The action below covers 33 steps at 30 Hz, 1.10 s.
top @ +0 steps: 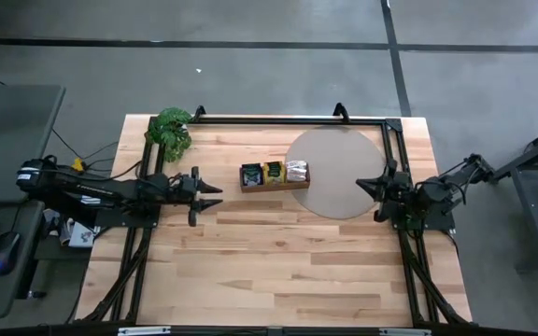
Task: Pick & Place Tea
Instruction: Return to Home Position
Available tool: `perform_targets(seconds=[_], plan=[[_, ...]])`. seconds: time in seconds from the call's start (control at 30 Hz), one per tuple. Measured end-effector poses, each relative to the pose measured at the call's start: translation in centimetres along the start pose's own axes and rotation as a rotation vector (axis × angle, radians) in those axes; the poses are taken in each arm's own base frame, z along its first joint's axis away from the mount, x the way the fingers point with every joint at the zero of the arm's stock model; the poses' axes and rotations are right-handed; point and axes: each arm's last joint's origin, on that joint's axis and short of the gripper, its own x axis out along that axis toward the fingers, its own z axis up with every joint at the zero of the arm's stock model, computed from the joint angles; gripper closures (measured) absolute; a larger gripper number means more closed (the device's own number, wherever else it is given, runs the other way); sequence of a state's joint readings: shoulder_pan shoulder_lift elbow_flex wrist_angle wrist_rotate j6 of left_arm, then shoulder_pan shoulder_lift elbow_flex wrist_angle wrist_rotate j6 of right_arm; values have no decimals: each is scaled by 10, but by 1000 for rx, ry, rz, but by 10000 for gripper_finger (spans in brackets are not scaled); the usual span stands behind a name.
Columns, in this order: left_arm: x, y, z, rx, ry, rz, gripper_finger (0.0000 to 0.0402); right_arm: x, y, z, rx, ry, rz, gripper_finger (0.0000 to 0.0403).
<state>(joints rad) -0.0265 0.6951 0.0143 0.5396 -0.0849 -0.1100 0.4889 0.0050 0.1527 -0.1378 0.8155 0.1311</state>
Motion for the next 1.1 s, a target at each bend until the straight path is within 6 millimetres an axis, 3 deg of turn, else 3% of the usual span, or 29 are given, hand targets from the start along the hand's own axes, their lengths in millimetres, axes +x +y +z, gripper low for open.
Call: perform_targets(seconds=[0.3,0.47,0.63,0.87,1.1], plan=[[0,-2,6,-3,-58,-60,255,1,3,4,26,-62,82,403],[-1,-4,9,10,-88,-103,255,8,6,-10,7,-195,200,403],[-1,-4,8,29,-85,-106,255,10,5,-9,-28,-228,227,403],[-1,-4,7,76,-77,-125,255,12,7,-21,-124,-122,392,403],[-1,-3,6,83,-67,-98,255,16,0,-28,-55,-47,164,402]])
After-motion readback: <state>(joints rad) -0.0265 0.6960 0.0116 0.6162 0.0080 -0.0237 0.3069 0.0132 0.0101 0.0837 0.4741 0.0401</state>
